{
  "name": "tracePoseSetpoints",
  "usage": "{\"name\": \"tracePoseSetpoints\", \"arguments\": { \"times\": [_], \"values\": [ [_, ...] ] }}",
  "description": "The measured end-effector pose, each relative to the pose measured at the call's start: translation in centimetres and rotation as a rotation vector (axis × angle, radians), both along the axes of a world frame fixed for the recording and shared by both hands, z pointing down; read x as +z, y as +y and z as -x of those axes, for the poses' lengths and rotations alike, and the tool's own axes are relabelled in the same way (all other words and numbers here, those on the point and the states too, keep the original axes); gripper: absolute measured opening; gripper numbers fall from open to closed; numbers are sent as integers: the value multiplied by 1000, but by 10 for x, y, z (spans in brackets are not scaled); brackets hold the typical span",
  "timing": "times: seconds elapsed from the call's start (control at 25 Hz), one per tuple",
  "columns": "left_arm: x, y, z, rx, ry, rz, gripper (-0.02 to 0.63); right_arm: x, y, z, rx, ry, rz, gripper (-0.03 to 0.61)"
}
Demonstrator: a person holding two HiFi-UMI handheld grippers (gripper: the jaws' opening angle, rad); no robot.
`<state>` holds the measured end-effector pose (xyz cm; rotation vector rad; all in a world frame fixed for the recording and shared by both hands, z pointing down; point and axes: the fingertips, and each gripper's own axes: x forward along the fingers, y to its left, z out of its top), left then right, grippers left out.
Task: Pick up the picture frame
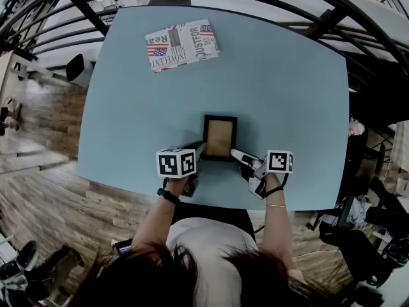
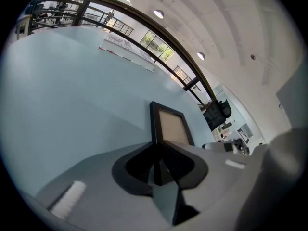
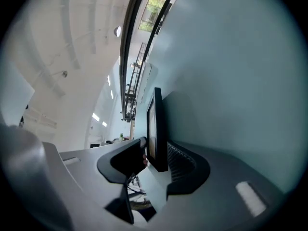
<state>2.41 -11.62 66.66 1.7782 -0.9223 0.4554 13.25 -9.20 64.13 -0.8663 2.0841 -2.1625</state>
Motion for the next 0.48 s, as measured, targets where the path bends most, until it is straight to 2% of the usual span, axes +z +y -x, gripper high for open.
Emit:
{"name": "tracePoseSetpoints", "arguments": {
  "times": [0.12, 0.32, 0.4, 0.48],
  "values": [
    [-1, -2, 4, -28, 2, -2, 118, -4, 6, 19, -124, -43, 13, 167],
    [0, -1, 4, -44, 49, 30, 117, -8, -4, 16, -60, 19, -100, 158],
    [-1, -2, 4, -48, 46, 26, 117, -12, -9, 16, -43, 17, -149, 155],
    [-1, -2, 4, -50, 43, 23, 117, -13, -10, 17, -47, 3, -157, 153]
  ]
}}
